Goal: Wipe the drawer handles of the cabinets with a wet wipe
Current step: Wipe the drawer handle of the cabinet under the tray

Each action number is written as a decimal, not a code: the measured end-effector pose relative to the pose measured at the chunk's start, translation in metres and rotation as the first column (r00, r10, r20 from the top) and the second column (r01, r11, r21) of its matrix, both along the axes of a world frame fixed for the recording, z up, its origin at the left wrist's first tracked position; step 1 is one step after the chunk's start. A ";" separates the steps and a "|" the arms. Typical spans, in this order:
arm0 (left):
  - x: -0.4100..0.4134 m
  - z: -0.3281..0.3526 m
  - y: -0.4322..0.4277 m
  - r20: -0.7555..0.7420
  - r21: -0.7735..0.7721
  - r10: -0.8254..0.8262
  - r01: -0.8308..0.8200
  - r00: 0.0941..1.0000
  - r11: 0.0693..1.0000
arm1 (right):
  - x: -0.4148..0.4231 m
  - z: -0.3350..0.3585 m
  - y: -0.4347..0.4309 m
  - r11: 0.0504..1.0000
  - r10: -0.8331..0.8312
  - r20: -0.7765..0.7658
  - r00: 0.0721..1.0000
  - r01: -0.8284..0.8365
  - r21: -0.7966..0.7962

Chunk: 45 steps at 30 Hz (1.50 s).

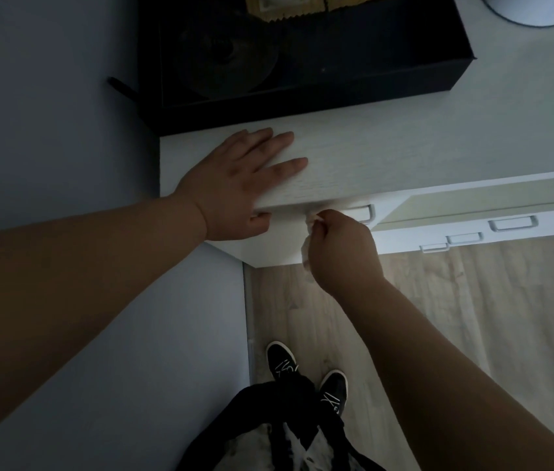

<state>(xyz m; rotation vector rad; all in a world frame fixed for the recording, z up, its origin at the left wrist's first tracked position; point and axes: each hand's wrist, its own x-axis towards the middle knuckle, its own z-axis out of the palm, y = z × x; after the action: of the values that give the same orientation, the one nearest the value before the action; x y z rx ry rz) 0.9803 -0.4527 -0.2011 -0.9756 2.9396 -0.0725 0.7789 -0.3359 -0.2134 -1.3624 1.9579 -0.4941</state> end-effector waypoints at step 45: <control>0.000 0.000 0.001 -0.023 -0.016 0.003 -0.003 1.000 1.000 | 0.009 -0.001 -0.004 0.997 -0.010 -0.111 0.994 0.019 0.080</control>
<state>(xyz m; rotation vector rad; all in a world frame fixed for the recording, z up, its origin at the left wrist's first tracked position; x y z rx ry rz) 0.9800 -0.4513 -0.2012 -0.9893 2.9627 -0.0852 0.7875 -0.3400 -0.2141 -1.3513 2.0551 -0.3490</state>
